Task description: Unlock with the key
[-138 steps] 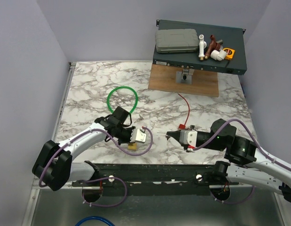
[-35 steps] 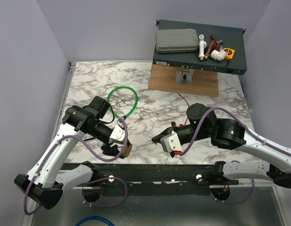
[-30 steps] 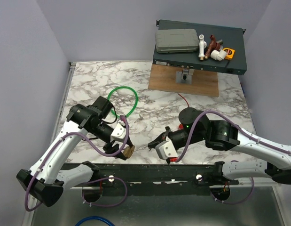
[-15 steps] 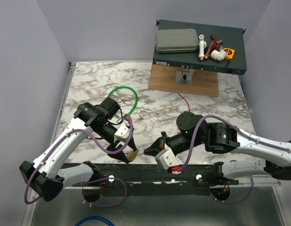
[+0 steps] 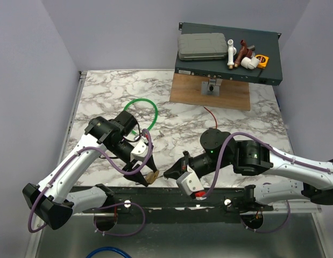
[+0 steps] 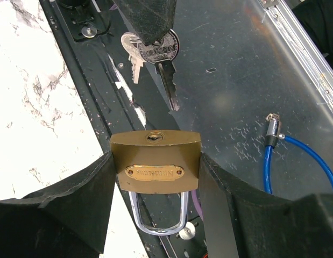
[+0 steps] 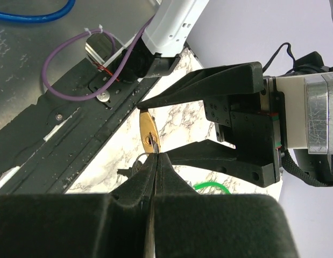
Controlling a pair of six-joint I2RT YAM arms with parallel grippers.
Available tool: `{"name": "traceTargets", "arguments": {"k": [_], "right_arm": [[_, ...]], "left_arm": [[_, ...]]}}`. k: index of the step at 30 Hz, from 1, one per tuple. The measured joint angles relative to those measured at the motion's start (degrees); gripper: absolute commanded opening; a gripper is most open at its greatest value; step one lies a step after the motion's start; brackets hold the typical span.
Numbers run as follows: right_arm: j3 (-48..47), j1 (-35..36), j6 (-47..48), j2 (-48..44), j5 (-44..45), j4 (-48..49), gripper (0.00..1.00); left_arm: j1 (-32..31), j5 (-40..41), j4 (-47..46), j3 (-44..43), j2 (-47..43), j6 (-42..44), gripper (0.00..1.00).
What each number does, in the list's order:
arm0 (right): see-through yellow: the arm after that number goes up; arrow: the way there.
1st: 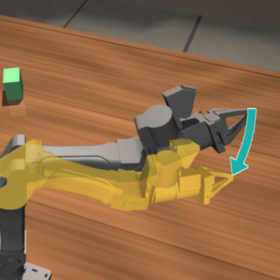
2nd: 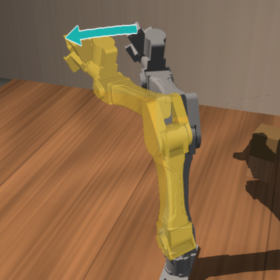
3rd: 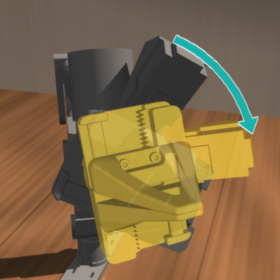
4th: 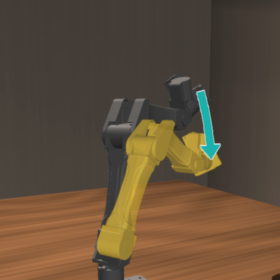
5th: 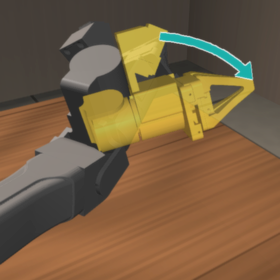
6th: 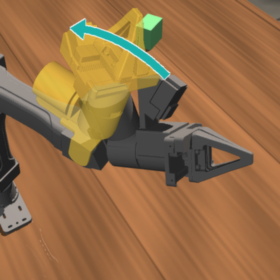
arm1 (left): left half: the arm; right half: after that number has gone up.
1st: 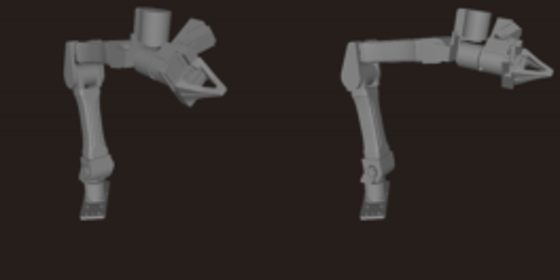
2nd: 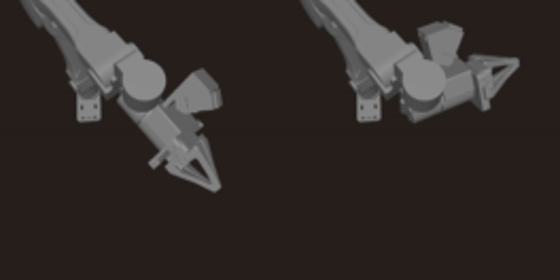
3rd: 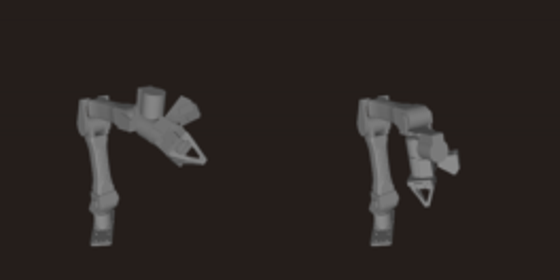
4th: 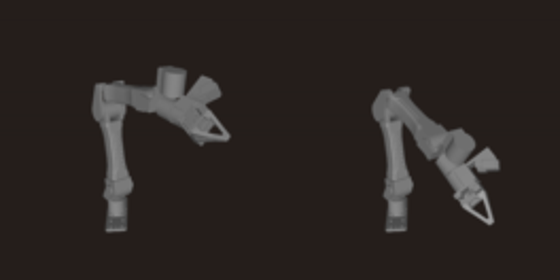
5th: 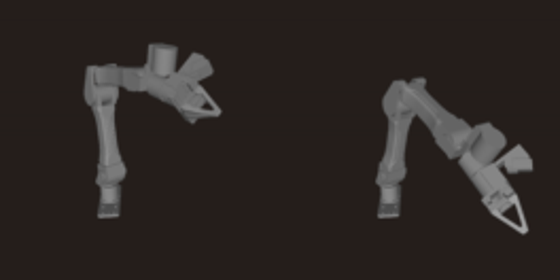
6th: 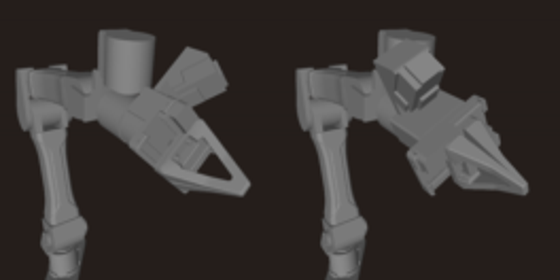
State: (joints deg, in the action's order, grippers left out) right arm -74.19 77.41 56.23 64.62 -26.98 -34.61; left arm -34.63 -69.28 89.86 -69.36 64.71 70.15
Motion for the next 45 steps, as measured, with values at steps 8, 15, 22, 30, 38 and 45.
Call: {"name": "traceTargets", "arguments": {"k": [8, 15, 22, 30, 38, 45], "right_arm": [[0.02, 0.15, 0.35, 0.57, 0.13, 0.11, 0.01], [0.28, 0.17, 0.46, 1.01, 0.5, 0.22, 0.01], [0.59, 0.17, 0.46, 1.03, 0.68, 0.26, 0.0], [0.92, 0.17, 0.5, 1.31, 1.03, 0.33, 0.01], [1.64, 0.15, 0.85, 1.38, 1.86, 1.2, 0.01], [1.88, 0.17, 0.85, 1.38, 2.19, 2.03, 0.01]], "left_arm": [[0.0, -0.02, 0.0, 0.0, -0.44, 0.02, 0.0], [0.0, -0.11, 0.0, 0.0, -0.85, 0.02, 0.0], [0.0, -0.39, 0.0, 0.0, -1.05, 0.02, 0.0], [0.0, -0.44, 0.0, 0.0, -1.46, 0.02, 0.0], [0.0, -0.46, 0.0, 0.0, -1.55, 0.04, 0.0], [0.0, -0.46, 0.04, 0.0, -1.81, 0.07, 0.0]]}}
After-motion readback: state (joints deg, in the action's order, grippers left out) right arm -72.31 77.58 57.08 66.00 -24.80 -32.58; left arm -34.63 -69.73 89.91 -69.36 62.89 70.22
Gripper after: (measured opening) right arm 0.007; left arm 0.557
